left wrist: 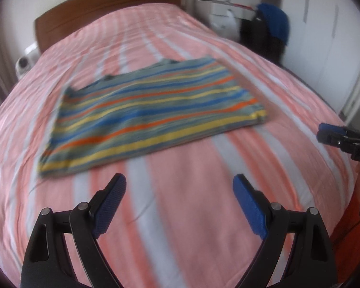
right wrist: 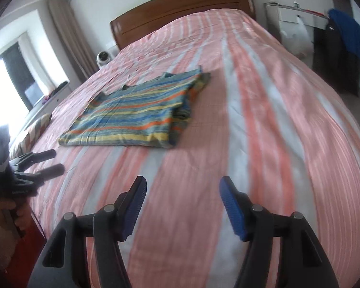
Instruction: Fold small clothes
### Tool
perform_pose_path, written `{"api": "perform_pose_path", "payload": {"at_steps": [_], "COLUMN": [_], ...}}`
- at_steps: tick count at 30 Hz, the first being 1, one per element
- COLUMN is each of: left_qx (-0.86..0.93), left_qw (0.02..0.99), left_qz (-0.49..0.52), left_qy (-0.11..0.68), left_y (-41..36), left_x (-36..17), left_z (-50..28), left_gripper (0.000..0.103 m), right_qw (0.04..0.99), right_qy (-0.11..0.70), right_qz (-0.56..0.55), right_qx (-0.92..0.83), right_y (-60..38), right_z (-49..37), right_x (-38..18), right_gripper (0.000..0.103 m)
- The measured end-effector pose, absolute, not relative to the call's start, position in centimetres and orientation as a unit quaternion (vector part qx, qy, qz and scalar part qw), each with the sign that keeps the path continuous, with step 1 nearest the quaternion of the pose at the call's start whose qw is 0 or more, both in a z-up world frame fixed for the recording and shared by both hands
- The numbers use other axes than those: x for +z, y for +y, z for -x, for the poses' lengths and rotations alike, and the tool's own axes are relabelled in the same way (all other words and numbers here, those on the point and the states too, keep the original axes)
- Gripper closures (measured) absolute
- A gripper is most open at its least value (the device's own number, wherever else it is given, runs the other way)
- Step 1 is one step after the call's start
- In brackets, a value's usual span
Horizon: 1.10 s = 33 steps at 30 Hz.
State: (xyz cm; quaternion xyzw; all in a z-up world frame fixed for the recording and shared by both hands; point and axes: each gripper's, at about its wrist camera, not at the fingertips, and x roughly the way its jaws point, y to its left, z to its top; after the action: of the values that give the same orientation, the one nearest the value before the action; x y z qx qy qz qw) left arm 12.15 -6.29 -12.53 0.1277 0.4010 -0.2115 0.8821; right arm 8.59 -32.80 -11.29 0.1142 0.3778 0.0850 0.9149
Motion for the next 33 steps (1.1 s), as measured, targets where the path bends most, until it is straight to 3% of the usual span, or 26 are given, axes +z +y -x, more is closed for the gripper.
{"api": "perform_pose_path", "payload": {"at_steps": [8,13,15,17,23,25,26,29,33], "left_qx": [-0.274,-0.27,-0.271,-0.268,-0.301,-0.305,-0.306,-0.297,-0.262], "left_qw": [0.856,0.849,0.854,0.857,0.854,0.852,0.852,0.858,0.869], "left_qz": [-0.21,-0.252,-0.213,-0.182,-0.092,-0.058,-0.039,0.042,0.115], "left_qy": [0.384,0.378,0.39,0.401,0.415,0.422,0.424,0.418,0.404], "left_y": [-15.5,-20.0,-19.7,-19.1,-16.0,-14.7,-13.9,-9.1,-1.5], "left_x": [-14.9,-17.1,-17.3,-17.1,-15.9,-15.4,-15.0,-12.5,-10.1], "left_z": [-14.5,-17.2,-18.5,-19.1,-19.5,-19.7,-19.9,-20.5,-21.0], "left_gripper": [0.012,0.011,0.035,0.089,0.092,0.092,0.093,0.093,0.093], "right_qw": [0.922,0.921,0.914,0.9,0.837,0.816,0.812,0.826,0.856], "right_qy": [0.358,0.355,0.36,0.375,0.456,0.466,0.466,0.457,0.418], "right_qz": [-0.129,-0.134,-0.152,-0.176,-0.239,-0.295,-0.31,-0.295,-0.231], "right_qx": [0.069,0.093,0.114,0.137,0.187,0.173,0.168,0.149,0.199], "right_y": [-36.1,-37.6,-38.0,-38.1,-36.3,-36.2,-36.1,-34.1,-27.7], "right_z": [-8.3,-13.2,-16.6,-20.8,-32.9,-35.8,-36.5,-37.7,-37.9], "right_x": [-10.4,-9.3,-9.0,-9.3,-13.1,-15.1,-15.5,-14.1,-8.3], "right_gripper": [0.038,0.038,0.038,0.038,0.039,0.062,0.096,0.095,0.095]}}
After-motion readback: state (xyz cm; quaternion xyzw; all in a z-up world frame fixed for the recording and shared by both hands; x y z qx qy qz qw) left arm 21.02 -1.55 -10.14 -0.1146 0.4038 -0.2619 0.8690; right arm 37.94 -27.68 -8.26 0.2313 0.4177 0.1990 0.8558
